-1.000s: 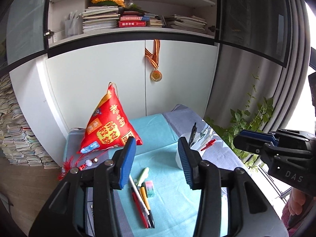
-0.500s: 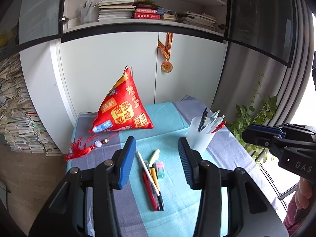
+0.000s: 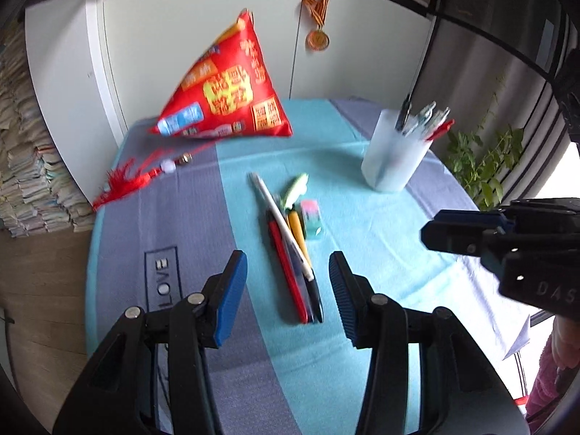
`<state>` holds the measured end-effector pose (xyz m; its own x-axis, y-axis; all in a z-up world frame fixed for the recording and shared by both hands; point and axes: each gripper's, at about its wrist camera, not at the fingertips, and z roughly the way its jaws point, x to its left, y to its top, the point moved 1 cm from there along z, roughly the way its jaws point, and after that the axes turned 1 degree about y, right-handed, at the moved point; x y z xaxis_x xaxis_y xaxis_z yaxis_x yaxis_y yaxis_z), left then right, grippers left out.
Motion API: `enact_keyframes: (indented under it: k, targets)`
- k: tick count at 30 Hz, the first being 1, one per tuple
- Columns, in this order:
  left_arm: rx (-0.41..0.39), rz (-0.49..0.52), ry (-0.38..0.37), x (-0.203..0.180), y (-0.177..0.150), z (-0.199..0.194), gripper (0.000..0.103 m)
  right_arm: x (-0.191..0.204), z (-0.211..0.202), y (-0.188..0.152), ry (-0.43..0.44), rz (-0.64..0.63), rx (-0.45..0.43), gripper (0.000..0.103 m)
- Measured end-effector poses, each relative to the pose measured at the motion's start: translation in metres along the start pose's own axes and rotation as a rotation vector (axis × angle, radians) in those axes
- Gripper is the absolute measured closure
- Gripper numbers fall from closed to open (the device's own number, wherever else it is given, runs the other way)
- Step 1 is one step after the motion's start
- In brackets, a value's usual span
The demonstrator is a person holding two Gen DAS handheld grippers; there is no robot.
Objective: Organize stationery
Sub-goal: 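Grasp the red box cutter with the left tool while the right tool approaches the orange pen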
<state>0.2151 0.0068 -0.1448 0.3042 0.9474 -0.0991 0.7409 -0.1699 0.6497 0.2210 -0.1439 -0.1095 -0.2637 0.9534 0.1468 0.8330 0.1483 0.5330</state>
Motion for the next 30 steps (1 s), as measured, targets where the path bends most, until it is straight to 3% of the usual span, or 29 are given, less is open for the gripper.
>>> enact_keyframes:
  k: [8,11,15,24,28,30]
  targets:
    - [0.086,0.049,-0.042,-0.008,-0.014,0.03,0.06,0.0,0.033,-0.006,0.004,0.022,0.089,0.088]
    - [0.121,0.033,-0.057,-0.003,-0.016,0.042,0.071,-0.005,0.037,-0.005,-0.002,0.041,0.096,0.088]
    - [0.149,0.002,-0.054,0.007,-0.018,0.055,0.072,-0.007,0.045,-0.004,-0.007,0.052,0.114,0.088]
    - [0.166,-0.012,-0.054,0.013,-0.018,0.064,0.07,-0.003,0.066,-0.001,0.002,0.045,0.154,0.088]
    - [0.173,-0.02,-0.029,0.021,-0.019,0.066,0.073,-0.003,0.072,0.0,0.006,0.048,0.167,0.088]
    - [0.174,-0.035,-0.025,0.028,-0.019,0.066,0.082,-0.002,0.076,0.0,0.01,0.05,0.173,0.088]
